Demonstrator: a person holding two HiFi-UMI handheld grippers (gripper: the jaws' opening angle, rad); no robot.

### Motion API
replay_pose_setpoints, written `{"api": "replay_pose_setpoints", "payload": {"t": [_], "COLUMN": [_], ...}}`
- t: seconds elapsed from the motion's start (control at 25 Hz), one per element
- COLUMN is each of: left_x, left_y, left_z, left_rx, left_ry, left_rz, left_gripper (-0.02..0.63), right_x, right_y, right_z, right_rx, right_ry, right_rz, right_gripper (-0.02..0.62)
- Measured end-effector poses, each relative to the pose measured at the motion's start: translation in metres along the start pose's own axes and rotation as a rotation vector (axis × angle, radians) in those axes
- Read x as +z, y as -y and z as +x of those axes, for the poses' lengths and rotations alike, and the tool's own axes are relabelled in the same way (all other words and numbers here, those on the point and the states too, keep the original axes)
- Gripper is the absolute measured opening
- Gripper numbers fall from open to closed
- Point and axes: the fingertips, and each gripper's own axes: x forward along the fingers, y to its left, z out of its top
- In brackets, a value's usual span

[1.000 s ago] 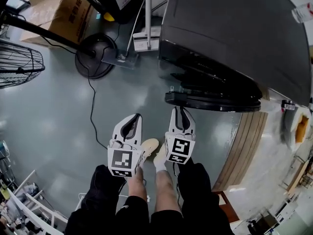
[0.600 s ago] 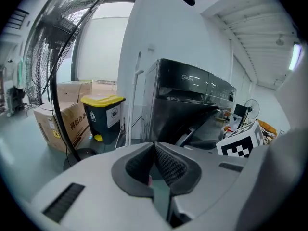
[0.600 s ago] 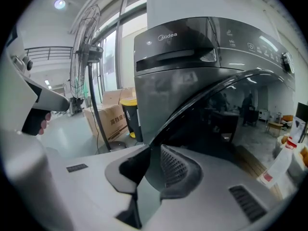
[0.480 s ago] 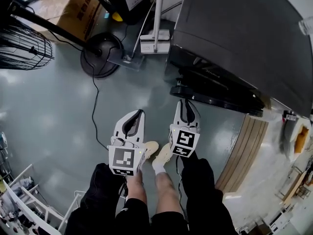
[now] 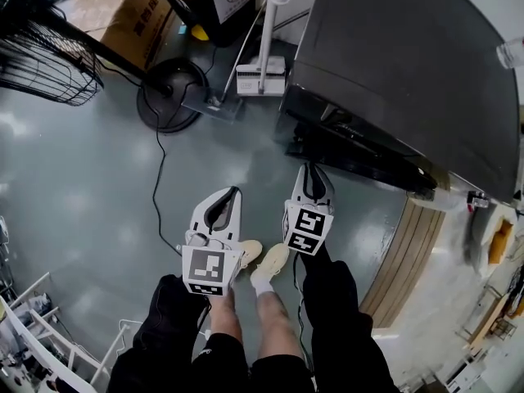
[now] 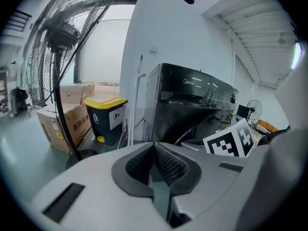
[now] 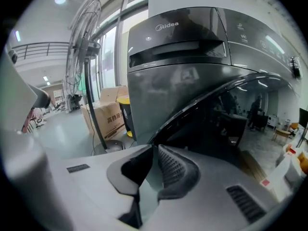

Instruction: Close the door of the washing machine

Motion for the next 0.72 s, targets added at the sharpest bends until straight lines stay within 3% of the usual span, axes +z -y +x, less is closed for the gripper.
{"api": "replay_pose_setpoints", "payload": {"t": [0.16,0.32,0.48,0.72], "left_x": [0.002,-0.001,-0.001,0.034], "left_y": [0.0,0.001,0.005,0.014], "left_z": [-0.005,-0.011,-0.018,-0.044], "left_rx": [0.003,0.002,-0.007,-0.029], "left_ry": [0.008,0.01,0.014,0.058], "left_rz": [0.0,0.001,0.009,0.047], "left_gripper": [0.026,0.026,0.026,0.026], "right_x": [0.001,0.001,0.01,0.035], "right_y": [0.0,-0.008,-0.008,-0.005], "right_z": [0.005,0.003,-0.004,-0.044], "right_rx": [-0.006,0.023,0.031,0.028], "right_ry": [-0.011,-0.021,-0.001,0.027], "right_rz": [0.011,0.001,0.007,0.003], "right_gripper": [0.039,0.098,0.1,0.083]}}
